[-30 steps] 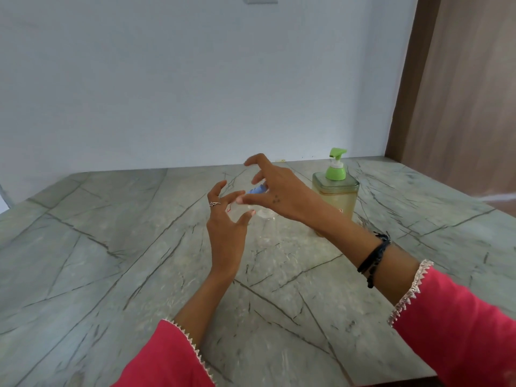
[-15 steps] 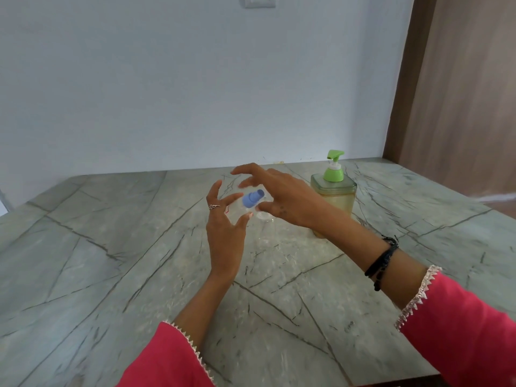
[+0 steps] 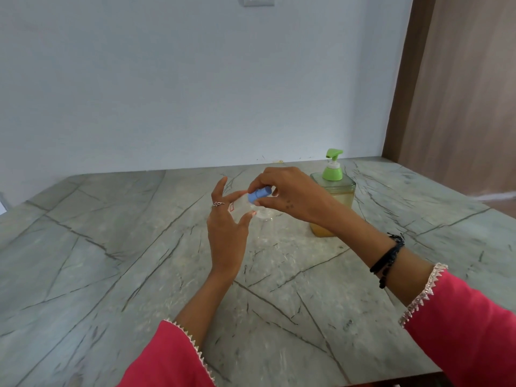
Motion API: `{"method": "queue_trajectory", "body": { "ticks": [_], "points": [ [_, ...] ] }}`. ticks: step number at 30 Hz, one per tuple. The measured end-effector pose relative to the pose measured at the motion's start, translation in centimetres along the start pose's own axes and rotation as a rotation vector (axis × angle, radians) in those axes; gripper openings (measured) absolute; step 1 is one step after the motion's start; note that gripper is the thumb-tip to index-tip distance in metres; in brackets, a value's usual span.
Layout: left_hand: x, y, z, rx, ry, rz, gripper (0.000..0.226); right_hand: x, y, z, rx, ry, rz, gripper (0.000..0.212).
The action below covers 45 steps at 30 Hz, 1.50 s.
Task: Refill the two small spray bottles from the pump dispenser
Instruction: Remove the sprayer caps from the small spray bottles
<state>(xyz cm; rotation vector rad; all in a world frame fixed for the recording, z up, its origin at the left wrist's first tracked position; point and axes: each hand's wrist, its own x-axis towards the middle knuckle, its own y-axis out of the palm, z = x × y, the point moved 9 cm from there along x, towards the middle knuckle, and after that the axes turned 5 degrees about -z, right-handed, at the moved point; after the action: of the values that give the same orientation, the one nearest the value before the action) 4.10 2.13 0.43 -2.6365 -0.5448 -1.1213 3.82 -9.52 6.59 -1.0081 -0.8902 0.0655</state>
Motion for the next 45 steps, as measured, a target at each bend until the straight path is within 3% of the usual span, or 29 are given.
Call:
{"method": "queue_trajectory", "body": {
  "ticks": [3, 7, 19, 26, 34, 45],
  "points": [
    [0.0, 0.3, 0.4, 0.040, 0.015, 0.021, 0.068, -0.1, -0.1, 0.6, -0.025, -0.101, 0.035, 0.018],
    [0.7, -0.8, 2.4, 0.158, -0.057, -0.046, 0.051, -0.1, -1.9, 1.3, -0.034, -0.167, -0.017, 0.019],
    [0.0, -1.1, 3.9, 0.069, -0.225, -0.085, 0.072, -3.1, -3.7, -3.8, 0.126, 0.201, -0.478, 0.010],
    [-0.1, -0.9, 4.3, 0.098, -0.254, -0.058, 0.076, -3.1, 1.2, -5.6, -0.086, 0.296, -0.232, 0.011],
    [-0.3, -0.4, 4.4, 0.144, -0.241, -0.018, 0.076, -4.4, 4.9, -8.4, -0.118, 0.424, -0.046, 0.014],
    [-0.6, 0.3, 4.6, 0.153, -0.263, 0.020, 0.075, -4.6, 6.8, -9.7, -0.047, 0.502, 0.013, 0.014]
  ]
}}
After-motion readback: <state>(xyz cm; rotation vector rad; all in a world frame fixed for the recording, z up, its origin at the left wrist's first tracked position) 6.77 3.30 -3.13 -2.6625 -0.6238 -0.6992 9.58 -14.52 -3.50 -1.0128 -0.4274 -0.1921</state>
